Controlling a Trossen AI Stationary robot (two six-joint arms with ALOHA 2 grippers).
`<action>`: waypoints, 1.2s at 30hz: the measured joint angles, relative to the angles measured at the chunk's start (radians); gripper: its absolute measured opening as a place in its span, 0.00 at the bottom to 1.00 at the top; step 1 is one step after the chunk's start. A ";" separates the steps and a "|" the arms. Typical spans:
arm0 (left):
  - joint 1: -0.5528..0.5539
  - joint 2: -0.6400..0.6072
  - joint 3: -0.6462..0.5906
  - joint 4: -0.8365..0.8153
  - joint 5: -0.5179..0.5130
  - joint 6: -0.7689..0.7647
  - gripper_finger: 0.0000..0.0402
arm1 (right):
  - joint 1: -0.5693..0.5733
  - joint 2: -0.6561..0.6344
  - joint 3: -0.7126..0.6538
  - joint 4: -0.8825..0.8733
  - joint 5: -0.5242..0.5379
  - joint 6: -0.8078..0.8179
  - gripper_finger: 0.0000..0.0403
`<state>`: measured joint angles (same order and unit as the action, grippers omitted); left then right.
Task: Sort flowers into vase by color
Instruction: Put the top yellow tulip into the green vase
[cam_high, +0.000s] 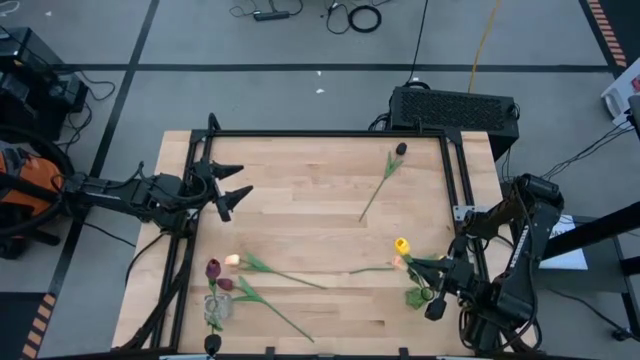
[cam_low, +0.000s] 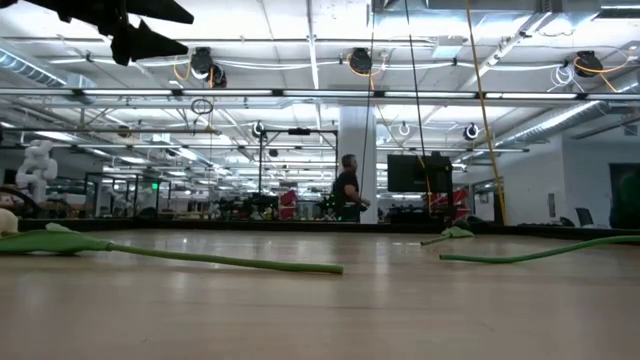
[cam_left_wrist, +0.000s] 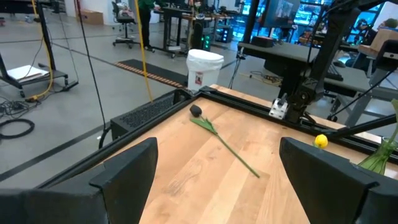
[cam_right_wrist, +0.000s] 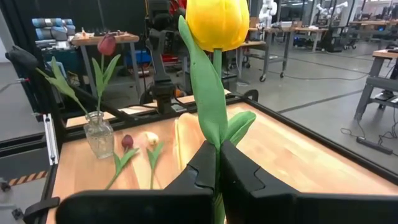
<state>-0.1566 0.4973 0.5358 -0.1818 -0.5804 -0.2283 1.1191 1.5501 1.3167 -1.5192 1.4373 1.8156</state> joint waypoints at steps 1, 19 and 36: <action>0.000 0.000 0.000 0.000 0.000 0.000 0.85 | 0.001 0.000 0.000 0.000 -0.004 0.000 0.00; 0.000 0.000 0.000 0.000 0.000 0.000 0.85 | 0.048 -0.002 0.102 -0.004 -0.134 -0.100 0.00; 0.000 0.000 0.000 0.000 0.000 0.000 0.85 | 0.048 -0.002 0.096 0.003 -0.123 -0.132 0.00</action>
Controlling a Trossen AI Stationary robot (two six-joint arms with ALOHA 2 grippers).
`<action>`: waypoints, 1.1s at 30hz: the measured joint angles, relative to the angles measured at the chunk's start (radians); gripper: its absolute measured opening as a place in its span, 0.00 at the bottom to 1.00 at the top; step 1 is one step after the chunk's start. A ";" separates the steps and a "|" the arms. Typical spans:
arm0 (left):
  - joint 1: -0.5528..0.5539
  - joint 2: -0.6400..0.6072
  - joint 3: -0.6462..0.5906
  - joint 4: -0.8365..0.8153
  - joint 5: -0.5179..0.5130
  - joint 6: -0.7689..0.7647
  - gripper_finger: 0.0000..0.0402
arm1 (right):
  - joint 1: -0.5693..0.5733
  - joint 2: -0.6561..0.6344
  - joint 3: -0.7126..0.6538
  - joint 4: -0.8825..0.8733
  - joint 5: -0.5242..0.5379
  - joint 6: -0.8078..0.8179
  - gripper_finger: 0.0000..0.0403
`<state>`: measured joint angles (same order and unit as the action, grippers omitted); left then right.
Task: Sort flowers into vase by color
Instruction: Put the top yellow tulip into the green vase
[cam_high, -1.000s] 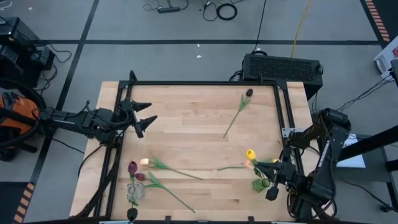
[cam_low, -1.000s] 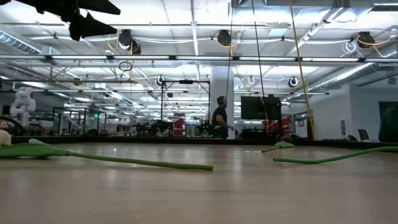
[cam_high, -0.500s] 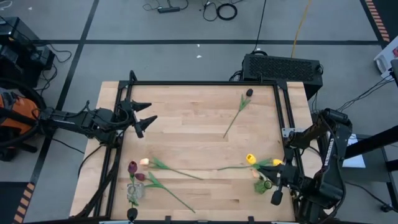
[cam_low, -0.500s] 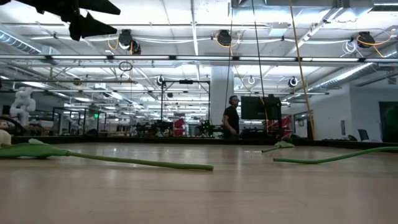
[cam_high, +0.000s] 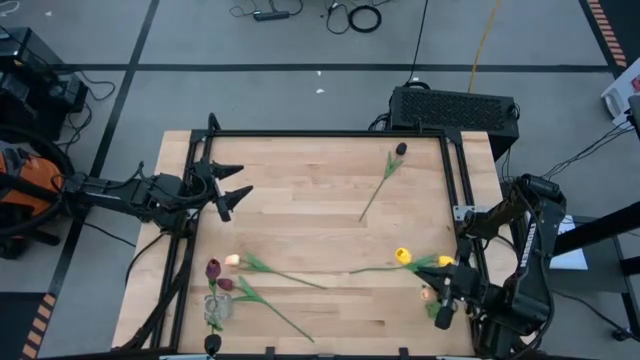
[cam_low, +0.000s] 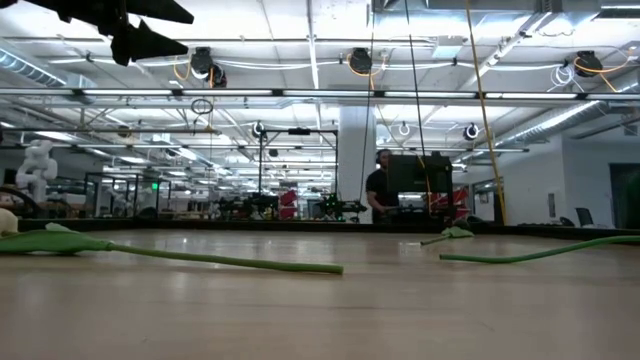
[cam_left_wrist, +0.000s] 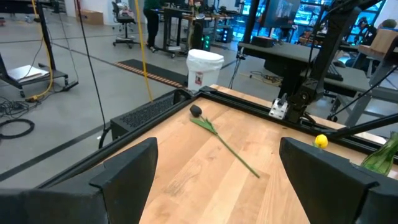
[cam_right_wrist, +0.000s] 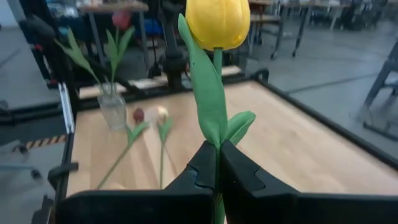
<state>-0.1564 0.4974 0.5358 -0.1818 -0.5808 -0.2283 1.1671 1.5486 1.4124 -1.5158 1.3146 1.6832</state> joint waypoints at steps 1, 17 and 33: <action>0.000 0.000 0.000 0.000 0.000 0.000 0.85 | 0.000 0.000 0.000 0.000 0.018 -0.001 0.00; 0.000 0.000 0.000 0.000 0.000 0.000 0.85 | -0.001 -0.024 0.023 -0.008 0.251 -0.126 0.00; 0.000 0.000 0.000 0.001 0.000 0.000 0.85 | -0.291 -0.148 0.347 0.142 0.200 -0.505 0.00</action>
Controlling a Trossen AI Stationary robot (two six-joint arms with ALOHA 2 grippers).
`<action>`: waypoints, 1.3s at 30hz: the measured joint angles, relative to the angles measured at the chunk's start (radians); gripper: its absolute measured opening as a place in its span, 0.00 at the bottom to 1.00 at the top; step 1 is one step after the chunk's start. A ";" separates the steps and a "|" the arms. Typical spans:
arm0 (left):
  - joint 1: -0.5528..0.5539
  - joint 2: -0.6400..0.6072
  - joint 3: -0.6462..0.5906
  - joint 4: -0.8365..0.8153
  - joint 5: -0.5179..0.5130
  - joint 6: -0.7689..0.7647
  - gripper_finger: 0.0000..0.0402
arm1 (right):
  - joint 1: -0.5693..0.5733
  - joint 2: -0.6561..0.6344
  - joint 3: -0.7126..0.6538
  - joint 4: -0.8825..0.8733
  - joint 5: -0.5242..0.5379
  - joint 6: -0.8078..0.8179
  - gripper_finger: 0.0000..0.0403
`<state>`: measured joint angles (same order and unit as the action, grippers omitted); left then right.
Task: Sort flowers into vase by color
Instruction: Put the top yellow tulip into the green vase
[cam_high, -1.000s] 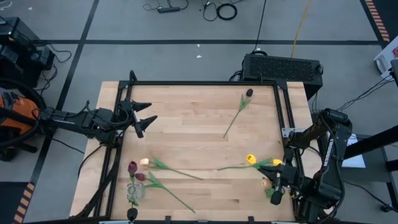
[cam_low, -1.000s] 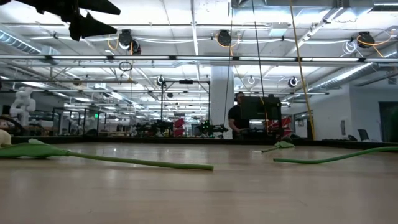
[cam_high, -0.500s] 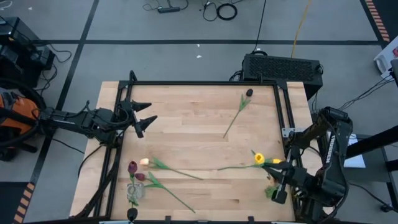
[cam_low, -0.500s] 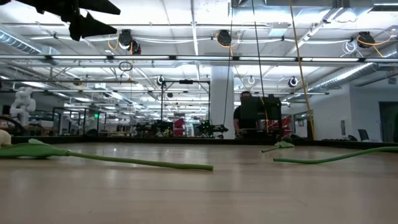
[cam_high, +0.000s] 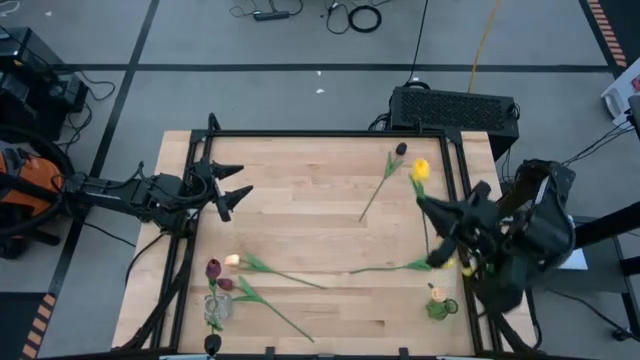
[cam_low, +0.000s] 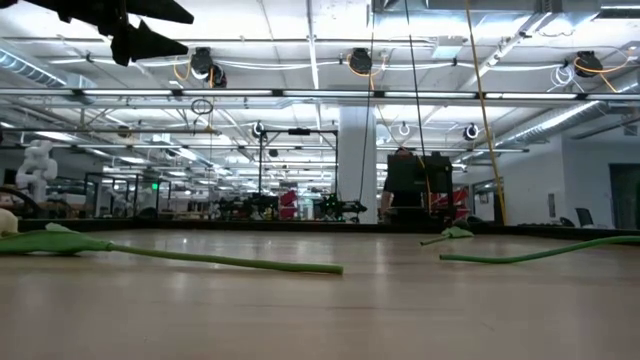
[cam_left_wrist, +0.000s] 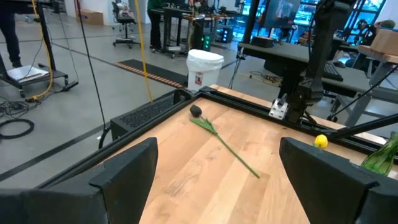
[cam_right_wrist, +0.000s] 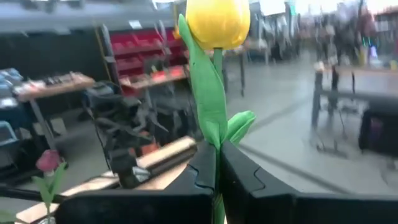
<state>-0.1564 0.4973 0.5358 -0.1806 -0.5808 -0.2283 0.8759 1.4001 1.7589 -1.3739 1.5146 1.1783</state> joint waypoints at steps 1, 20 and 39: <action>0.000 0.000 0.000 0.000 0.000 0.000 0.85 | -0.038 0.000 0.018 0.061 -0.045 -0.069 0.00; 0.000 0.000 0.000 0.018 0.000 0.061 0.85 | -0.722 0.135 0.047 1.263 -0.877 -0.926 0.00; 0.000 0.000 0.000 0.083 0.017 0.132 0.85 | -0.723 0.261 0.046 0.890 -0.894 -0.430 0.00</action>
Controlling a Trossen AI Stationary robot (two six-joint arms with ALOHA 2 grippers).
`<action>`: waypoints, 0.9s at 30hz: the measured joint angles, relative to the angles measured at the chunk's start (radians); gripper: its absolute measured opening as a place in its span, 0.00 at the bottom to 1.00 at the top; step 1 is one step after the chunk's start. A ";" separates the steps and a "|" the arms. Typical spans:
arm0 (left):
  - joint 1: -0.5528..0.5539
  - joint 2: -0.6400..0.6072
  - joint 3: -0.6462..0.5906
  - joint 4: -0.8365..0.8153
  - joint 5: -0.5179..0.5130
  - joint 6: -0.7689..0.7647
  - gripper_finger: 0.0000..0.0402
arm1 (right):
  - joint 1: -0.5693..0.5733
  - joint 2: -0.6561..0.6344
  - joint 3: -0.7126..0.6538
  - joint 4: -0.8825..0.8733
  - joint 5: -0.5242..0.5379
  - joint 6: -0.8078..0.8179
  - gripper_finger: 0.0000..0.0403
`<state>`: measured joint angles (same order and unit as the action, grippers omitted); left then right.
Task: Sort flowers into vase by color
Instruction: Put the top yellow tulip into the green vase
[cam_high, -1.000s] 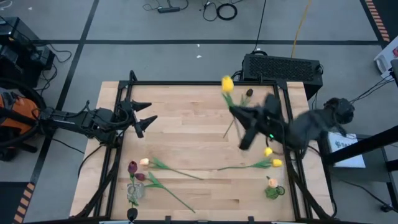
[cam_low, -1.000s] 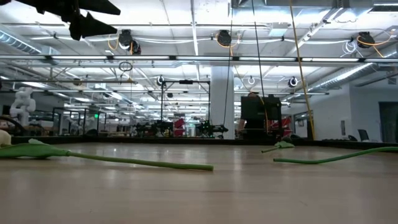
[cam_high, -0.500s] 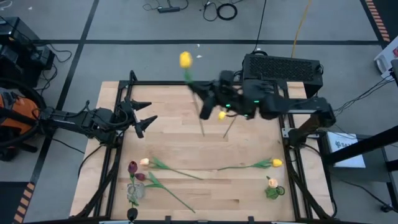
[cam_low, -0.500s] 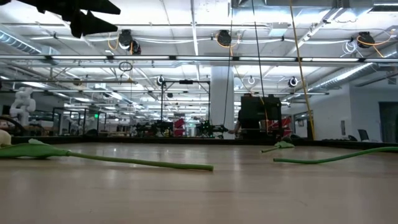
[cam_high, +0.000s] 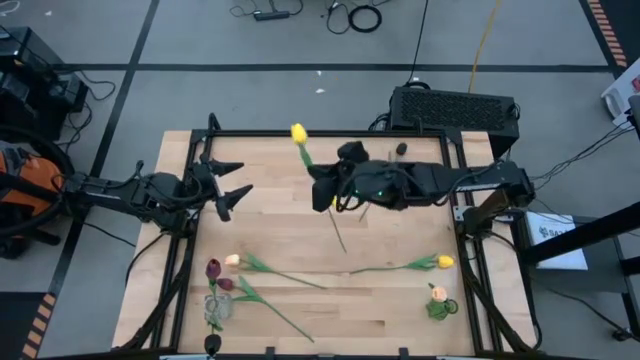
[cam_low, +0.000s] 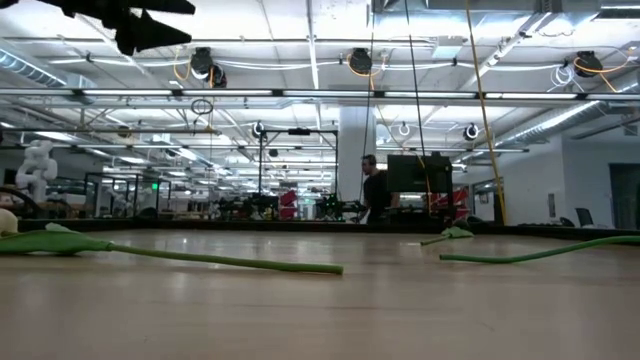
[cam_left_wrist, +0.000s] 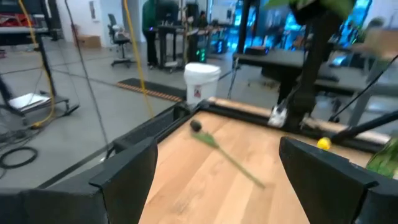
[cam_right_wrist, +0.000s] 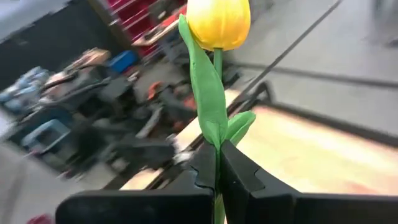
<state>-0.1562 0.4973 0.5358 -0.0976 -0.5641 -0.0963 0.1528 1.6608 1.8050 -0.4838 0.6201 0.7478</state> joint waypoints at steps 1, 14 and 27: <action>0.000 0.000 0.000 0.022 0.011 0.001 0.85 | 0.012 0.000 0.000 -0.005 0.045 -0.005 0.00; 0.000 0.126 0.012 0.418 0.387 -0.057 0.85 | 0.133 0.047 0.000 0.314 0.360 -0.332 0.00; 0.000 0.381 0.257 0.418 0.581 -0.108 0.85 | 0.131 0.171 0.000 0.798 0.119 -0.746 0.00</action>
<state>-0.1558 0.8787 0.7924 0.3201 0.0170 -0.2045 0.2840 1.8315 1.8050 0.3146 0.7387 0.0021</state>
